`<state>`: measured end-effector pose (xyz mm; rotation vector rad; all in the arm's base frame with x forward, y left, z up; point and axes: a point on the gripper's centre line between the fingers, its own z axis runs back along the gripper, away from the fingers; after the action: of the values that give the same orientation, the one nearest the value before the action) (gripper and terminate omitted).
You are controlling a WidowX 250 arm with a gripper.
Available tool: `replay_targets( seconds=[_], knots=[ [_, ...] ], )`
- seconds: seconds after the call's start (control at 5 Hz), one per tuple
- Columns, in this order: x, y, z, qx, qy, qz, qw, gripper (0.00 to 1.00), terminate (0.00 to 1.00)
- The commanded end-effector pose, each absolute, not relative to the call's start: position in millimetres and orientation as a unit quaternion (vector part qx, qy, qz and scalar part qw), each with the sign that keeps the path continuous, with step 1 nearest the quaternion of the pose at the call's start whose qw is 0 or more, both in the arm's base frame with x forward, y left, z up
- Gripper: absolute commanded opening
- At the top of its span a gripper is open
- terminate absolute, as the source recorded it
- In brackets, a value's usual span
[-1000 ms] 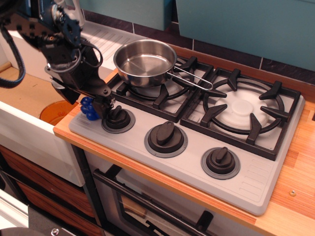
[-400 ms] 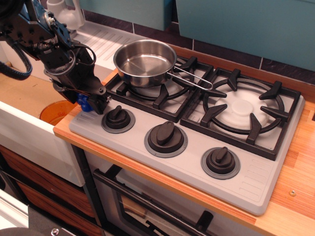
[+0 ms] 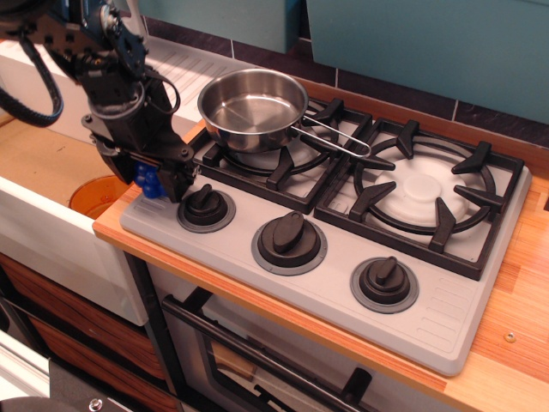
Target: Put pan on stove and put blueberry in pan
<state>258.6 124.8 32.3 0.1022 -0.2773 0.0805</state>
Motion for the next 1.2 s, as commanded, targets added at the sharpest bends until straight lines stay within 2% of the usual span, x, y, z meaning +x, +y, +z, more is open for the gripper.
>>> replay_targets(
  seconds=[0.0,0.2,0.4,1.0],
  knots=[
    [278.0,125.4,107.6,0.105,-0.149,0.032,0.983,0.00,0.00],
    [293.0,120.3,126.3,0.104,-0.143,0.021,0.984,0.00,0.00],
    [311.7,106.7,131.5,0.082,-0.137,0.010,0.987,0.00,0.00],
    [345.7,67.9,126.0,0.064,-0.143,0.016,0.988,0.00,0.00]
  ],
)
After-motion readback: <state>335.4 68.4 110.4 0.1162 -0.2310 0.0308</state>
